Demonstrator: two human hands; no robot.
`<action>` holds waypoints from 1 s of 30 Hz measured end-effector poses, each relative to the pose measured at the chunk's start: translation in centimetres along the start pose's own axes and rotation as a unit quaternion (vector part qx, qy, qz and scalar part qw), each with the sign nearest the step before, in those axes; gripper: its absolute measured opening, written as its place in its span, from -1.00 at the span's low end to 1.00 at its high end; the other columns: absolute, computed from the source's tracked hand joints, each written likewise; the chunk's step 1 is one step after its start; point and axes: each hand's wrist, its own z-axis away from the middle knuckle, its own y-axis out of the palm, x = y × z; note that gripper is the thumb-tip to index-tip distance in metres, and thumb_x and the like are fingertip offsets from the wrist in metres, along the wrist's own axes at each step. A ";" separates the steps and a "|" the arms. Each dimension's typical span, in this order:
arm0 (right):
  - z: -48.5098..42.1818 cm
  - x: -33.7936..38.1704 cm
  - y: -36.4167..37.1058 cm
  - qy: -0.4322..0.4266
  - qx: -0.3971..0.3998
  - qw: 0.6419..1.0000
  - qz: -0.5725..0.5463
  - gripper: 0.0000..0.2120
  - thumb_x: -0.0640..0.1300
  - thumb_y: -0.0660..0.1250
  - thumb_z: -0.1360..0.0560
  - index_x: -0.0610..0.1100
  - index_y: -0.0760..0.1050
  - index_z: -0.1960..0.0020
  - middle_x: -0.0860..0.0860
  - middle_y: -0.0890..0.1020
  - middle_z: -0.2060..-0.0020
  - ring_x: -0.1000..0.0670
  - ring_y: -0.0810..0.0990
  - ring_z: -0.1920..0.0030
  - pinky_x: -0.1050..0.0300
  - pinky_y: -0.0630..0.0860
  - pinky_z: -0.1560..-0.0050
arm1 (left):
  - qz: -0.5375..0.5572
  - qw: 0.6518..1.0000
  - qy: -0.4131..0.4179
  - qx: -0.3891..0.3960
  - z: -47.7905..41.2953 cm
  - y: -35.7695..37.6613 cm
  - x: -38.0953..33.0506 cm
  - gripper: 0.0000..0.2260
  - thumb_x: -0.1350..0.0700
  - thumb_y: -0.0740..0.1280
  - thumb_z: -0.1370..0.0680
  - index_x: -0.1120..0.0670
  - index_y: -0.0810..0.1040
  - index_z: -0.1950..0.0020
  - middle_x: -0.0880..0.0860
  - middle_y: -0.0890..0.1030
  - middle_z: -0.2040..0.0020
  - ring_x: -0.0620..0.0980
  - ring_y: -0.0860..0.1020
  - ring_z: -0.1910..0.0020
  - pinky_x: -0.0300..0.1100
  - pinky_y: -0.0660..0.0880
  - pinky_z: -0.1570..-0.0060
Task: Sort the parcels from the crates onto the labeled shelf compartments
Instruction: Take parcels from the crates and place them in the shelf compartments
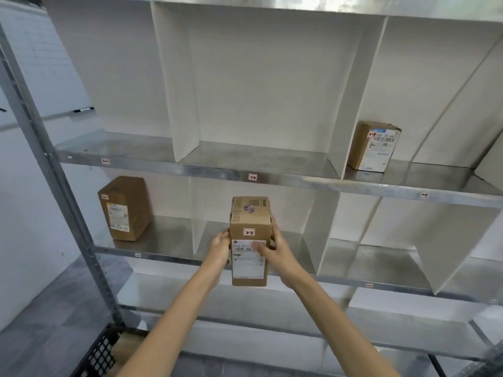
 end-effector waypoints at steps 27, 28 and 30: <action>-19.0 -6.8 5.7 0.269 -0.105 0.937 -0.198 -0.53 0.01 -0.15 -0.68 -0.09 0.48 0.12 0.00 0.55 0.24 0.09 0.50 0.26 0.20 0.45 0.27 | 0.159 0.962 -0.220 0.030 -21.7 -3.8 4.7 -0.38 -0.30 -0.04 -0.56 0.11 0.64 0.06 0.28 0.63 -0.02 0.23 0.59 -0.01 0.10 0.47 -0.12; -19.5 -7.1 6.1 0.273 -0.109 0.936 -0.192 -0.53 0.02 -0.15 -0.68 -0.09 0.48 0.11 0.00 0.55 0.24 0.09 0.50 0.26 0.21 0.44 0.27 | 0.156 0.962 -0.222 0.022 -22.6 -3.9 5.1 -0.37 -0.30 -0.05 -0.56 0.11 0.64 0.06 0.30 0.62 -0.04 0.24 0.58 -0.04 0.12 0.46 -0.15; -20.4 -7.9 6.3 0.287 -0.104 0.932 -0.197 -0.52 0.03 -0.16 -0.67 -0.08 0.48 0.11 0.00 0.55 0.23 0.10 0.49 0.27 0.22 0.43 0.29 | 0.147 0.963 -0.225 0.022 -24.0 -4.1 5.7 -0.37 -0.31 -0.04 -0.55 0.12 0.64 0.02 0.30 0.62 -0.06 0.28 0.57 -0.10 0.17 0.45 -0.21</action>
